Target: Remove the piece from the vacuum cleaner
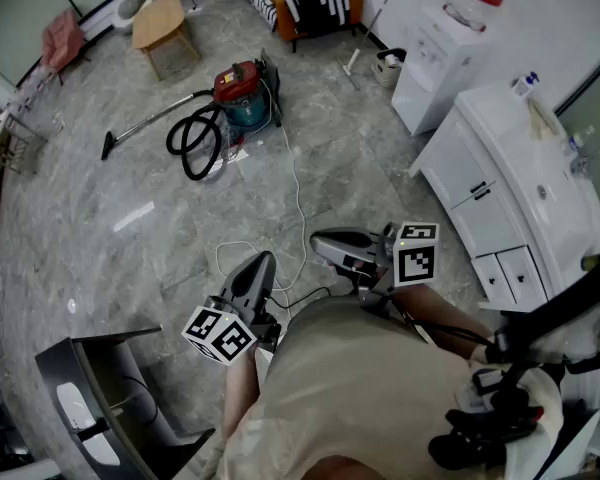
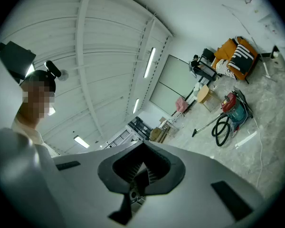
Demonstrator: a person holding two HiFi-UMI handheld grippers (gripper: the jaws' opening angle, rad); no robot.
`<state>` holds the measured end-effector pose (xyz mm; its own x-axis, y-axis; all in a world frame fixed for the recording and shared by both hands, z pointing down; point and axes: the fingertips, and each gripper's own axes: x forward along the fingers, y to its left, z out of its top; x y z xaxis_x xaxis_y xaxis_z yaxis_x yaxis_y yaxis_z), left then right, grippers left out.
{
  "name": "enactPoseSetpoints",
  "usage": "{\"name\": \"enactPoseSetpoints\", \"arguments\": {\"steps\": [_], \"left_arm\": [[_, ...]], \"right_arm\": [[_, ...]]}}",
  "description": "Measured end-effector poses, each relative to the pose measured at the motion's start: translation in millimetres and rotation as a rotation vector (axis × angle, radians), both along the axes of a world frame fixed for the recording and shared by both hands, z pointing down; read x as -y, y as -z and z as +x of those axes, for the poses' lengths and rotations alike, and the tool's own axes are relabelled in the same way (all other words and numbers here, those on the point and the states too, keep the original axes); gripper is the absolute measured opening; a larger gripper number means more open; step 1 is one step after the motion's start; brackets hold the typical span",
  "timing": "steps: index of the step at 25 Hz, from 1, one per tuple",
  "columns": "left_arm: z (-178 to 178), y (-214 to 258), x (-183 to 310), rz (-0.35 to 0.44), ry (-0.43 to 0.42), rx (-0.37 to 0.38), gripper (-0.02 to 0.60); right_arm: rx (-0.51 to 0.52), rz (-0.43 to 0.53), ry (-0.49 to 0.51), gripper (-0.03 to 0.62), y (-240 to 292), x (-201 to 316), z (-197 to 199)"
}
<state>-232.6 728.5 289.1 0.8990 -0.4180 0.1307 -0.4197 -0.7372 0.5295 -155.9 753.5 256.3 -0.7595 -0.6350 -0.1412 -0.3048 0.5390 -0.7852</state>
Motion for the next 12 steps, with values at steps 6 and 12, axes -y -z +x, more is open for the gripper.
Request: {"name": "enactPoseSetpoints", "arguments": {"steps": [6, 12], "left_arm": [[32.5, -11.3, -1.5, -0.02, 0.052, 0.034, 0.005], [73.1, -16.8, 7.6, -0.016, 0.044, 0.085, 0.005]], "right_arm": [[0.042, -0.048, 0.088, 0.003, -9.8, 5.7, 28.6], [0.133, -0.078, 0.088, 0.003, -18.1, 17.2, 71.3]]}}
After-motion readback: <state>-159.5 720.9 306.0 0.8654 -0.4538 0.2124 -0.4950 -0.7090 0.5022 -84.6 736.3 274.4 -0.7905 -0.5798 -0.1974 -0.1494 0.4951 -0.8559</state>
